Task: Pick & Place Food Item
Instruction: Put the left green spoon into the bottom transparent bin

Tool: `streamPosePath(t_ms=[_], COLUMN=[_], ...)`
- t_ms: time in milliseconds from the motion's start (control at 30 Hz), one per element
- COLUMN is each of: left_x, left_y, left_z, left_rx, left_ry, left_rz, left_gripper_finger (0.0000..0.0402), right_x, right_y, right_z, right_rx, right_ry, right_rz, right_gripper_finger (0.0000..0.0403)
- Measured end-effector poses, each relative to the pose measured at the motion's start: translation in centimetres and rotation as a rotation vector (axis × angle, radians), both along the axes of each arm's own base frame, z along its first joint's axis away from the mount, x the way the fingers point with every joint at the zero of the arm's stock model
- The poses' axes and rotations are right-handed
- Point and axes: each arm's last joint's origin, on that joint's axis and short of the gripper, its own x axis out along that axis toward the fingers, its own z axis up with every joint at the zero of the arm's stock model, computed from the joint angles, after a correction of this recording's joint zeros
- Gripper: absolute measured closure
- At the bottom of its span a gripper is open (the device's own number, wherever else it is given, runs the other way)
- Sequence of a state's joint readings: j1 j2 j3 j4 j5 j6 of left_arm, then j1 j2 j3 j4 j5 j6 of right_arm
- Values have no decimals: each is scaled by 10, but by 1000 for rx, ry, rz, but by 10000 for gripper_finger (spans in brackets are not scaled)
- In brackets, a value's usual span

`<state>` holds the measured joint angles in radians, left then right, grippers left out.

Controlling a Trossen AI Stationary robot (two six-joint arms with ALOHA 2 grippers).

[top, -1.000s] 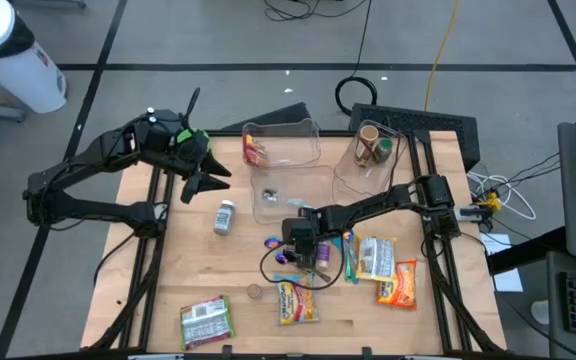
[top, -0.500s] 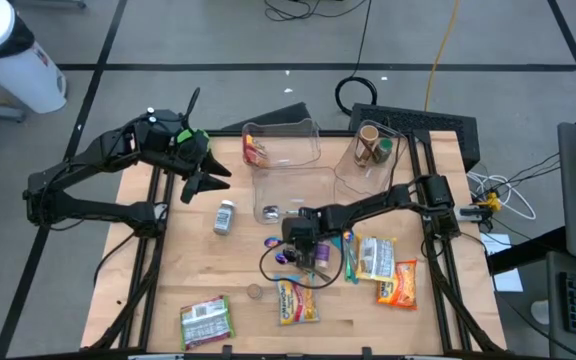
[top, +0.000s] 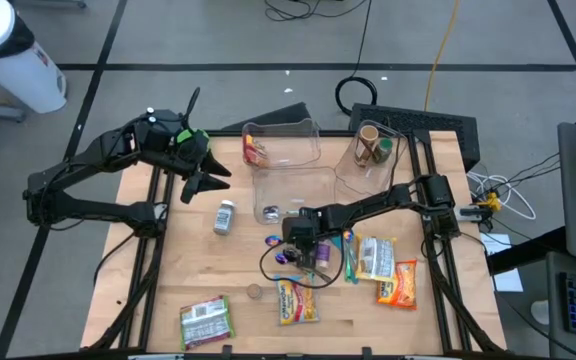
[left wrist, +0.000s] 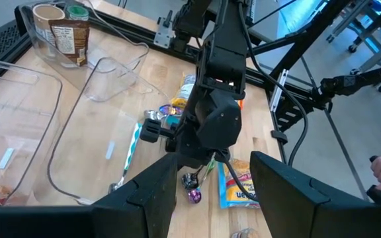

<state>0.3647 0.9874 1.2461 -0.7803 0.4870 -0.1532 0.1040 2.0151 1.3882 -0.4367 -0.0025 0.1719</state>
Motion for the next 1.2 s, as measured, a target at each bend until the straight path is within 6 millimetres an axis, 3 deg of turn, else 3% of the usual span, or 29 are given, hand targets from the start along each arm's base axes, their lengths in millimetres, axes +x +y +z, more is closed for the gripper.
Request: streamPosePath(t_ms=[533, 767, 1067, 1200], left_x=[0, 0, 0, 0], left_y=[0, 0, 0, 0], left_z=[0, 0, 0, 0], left_rx=[12, 12, 25, 41], left_ry=[-2, 0, -1, -5], left_rz=[-6, -7, -14, -22], left_gripper_finger=[202, 202, 202, 202], right_x=[20, 21, -9, -24], right_y=[2, 0, -38, -61], right_z=[39, 73, 132, 148], right_rx=[1, 8, -16, -71], right_ry=[-121, -207, -268, -253], right_rz=[24, 16, -102, -134], right_gripper_finger=[398, 398, 398, 398])
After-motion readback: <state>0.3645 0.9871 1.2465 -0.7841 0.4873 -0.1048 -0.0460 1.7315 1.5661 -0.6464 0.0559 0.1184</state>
